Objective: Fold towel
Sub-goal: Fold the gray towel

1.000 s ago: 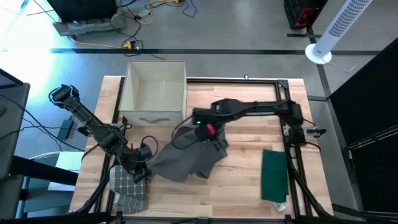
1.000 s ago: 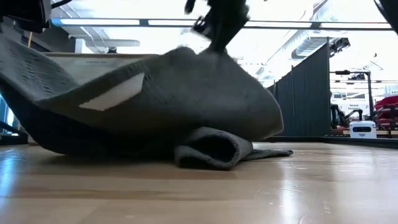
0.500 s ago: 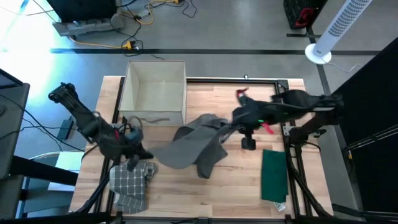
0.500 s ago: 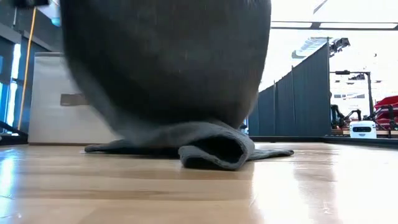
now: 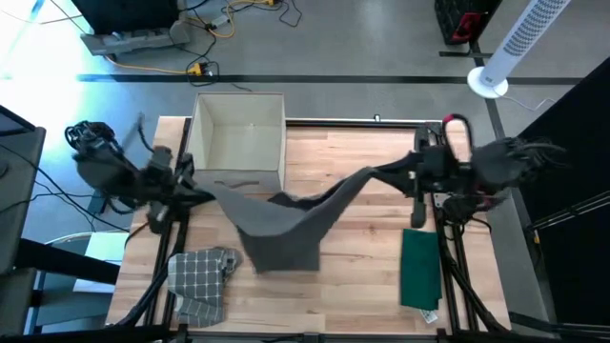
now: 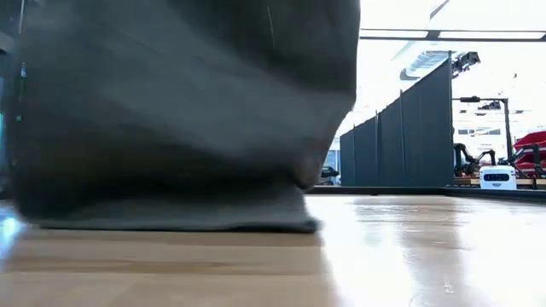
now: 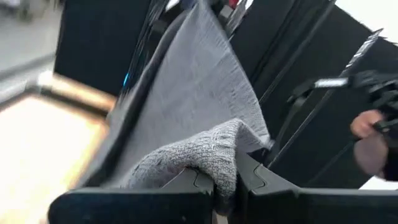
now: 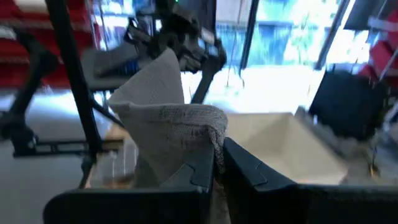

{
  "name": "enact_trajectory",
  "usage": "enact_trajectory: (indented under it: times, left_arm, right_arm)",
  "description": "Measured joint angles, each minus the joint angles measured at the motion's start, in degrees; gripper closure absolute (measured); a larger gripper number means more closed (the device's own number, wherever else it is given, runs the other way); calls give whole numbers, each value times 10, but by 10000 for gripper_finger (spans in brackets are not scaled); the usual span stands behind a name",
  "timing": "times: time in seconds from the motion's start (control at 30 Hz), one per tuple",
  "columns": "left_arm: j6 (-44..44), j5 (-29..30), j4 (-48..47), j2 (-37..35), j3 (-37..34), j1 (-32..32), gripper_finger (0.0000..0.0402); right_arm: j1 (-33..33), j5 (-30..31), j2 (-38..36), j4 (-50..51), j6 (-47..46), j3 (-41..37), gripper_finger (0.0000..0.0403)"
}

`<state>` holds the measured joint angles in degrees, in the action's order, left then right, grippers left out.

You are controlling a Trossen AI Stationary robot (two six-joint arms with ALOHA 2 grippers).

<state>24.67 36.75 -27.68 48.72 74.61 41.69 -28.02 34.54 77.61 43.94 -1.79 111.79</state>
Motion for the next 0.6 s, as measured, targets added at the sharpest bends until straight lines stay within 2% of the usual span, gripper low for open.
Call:
enact_trajectory:
  times: [0.27,0.37,0.6]
  left_arm:
    - [-149,-4,75,37,74,0,402]
    - [-196,-22,106,54,99,1,402]
    - [-281,-44,125,101,180,7,402]
  right_arm:
    - [-38,0,-15,-155,142,0,396]
    - [-53,-1,-18,-211,193,0,396]
    - [-89,-4,-32,-262,247,0,396]
